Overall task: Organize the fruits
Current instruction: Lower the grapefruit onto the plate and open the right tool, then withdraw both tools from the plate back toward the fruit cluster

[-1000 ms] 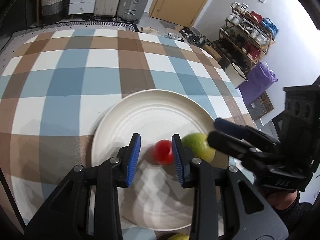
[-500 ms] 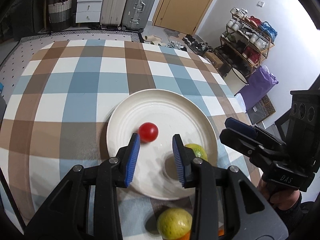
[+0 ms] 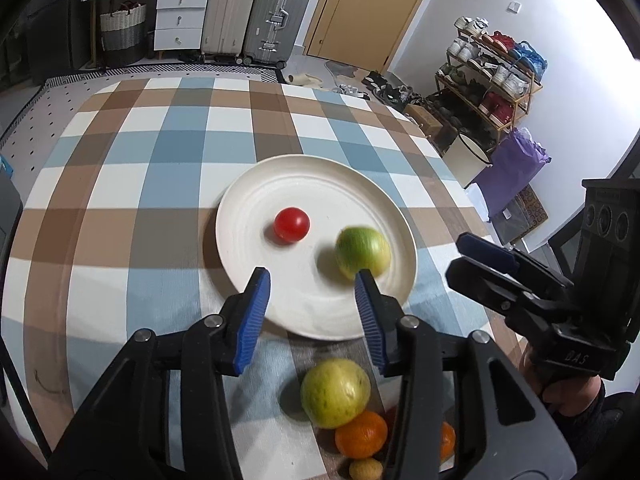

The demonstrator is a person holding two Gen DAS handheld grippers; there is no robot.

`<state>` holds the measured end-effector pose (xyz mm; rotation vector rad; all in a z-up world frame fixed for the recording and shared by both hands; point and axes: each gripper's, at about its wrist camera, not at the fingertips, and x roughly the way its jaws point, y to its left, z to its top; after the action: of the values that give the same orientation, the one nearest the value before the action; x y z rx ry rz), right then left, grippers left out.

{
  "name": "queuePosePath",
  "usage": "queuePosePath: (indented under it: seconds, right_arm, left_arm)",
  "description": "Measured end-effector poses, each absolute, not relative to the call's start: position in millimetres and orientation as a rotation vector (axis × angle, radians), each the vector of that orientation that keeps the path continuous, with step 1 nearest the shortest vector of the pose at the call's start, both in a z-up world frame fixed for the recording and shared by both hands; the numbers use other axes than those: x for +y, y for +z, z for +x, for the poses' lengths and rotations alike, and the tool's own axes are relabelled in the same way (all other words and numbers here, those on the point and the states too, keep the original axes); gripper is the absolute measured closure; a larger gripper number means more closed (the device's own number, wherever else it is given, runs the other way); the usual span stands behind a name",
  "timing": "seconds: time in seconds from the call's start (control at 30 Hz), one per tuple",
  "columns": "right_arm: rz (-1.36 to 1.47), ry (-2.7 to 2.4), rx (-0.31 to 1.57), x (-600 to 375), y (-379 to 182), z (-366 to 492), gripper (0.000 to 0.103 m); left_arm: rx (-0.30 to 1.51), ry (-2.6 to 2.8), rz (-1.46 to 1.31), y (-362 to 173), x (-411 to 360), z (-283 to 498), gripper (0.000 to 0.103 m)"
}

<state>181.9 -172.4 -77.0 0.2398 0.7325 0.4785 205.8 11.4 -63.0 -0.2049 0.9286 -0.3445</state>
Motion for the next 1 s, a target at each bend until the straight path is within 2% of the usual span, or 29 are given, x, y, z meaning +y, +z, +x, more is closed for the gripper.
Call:
queuePosePath:
  seconds: [0.1, 0.23, 0.27, 0.37, 0.47, 1.0]
  right_arm:
    - [0.236, 0.471, 0.718, -173, -76, 173, 0.027]
    - [0.242, 0.47, 0.71, -175, -76, 159, 0.021]
    - [0.244, 0.471, 0.706, -174, -76, 156, 0.02]
    - [0.244, 0.472, 0.695, -174, -75, 146, 0.016]
    - [0.247, 0.473, 0.681, -174, -74, 137, 0.008]
    - [0.216, 0.448, 0.668, -173, -77, 87, 0.002]
  left_arm:
    - [0.932, -0.343, -0.212, -64, 13, 194, 0.051]
    - [0.919, -0.35, -0.222, -64, 16, 177, 0.048]
    - [0.916, -0.356, -0.224, -63, 16, 174, 0.044]
    - [0.906, -0.345, -0.222, -63, 17, 161, 0.021]
    - [0.913, -0.334, -0.229, -66, 19, 153, 0.02]
    - [1.023, -0.381, -0.204, -106, 7, 140, 0.019]
